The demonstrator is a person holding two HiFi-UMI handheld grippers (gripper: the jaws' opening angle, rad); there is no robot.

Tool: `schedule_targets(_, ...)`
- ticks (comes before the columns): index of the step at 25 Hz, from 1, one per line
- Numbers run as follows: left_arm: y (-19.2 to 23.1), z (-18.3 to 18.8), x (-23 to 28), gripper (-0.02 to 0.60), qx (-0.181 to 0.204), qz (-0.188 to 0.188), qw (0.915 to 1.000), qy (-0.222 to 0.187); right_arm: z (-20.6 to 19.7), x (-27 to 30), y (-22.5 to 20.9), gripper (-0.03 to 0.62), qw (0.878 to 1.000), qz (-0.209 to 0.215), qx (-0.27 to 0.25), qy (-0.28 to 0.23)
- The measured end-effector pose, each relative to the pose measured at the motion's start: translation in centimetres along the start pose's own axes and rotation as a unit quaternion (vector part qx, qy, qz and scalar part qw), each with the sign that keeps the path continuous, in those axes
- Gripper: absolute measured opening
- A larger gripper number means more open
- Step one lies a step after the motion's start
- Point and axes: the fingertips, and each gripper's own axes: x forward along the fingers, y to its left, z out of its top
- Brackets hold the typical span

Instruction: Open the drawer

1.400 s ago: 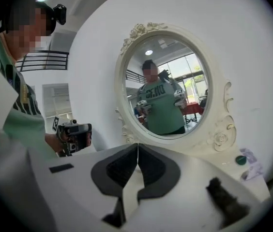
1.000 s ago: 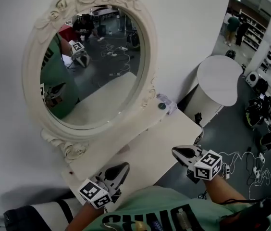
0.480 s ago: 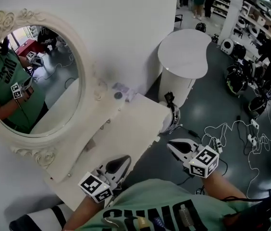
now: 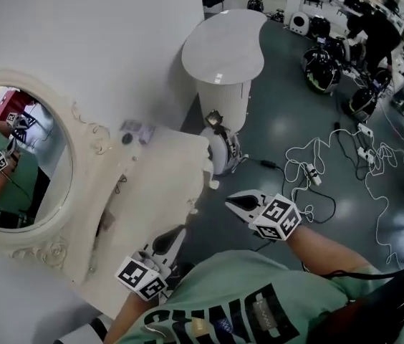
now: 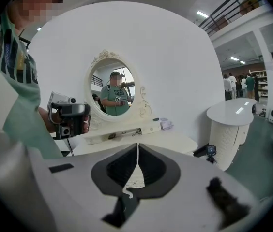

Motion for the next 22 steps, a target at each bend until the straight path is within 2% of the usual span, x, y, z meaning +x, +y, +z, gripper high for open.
schedule_targets(5, -0.2, -2.2, -1.3, 0.011, 0.007, -0.021, 0.9993, 0.028, -3.4, 2.7, 0.6, 0.014, 0.999, -0.004, 0.017, 0.034)
schedule_targets(10, 0.3, -4.6, -3.1, 0.011, 0.009, -0.022, 0.9988, 0.043, -7.8, 6.0, 0.7, 0.014, 0.996, -0.009, 0.02, 0.092)
schedule_targets(15, 1.4, -6.8, -5.1, 0.011, 0.008, -0.003, 0.9985, 0.054, -11.4, 9.1, 1.0, 0.022, 0.99, -0.01, 0.006, 0.143)
schedule_targets(18, 2.1, -8.1, -6.5, 0.011, -0.004, 0.012, 0.9981, 0.061, -13.2, 10.5, 1.2, 0.079, 0.986, -0.005, 0.0, 0.168)
schedule_targets(22, 3.2, -9.5, -7.8, 0.011, -0.016, 0.033, 0.9971, 0.066, -15.2, 12.1, 0.9, 0.1, 0.981, -0.001, -0.006, 0.192)
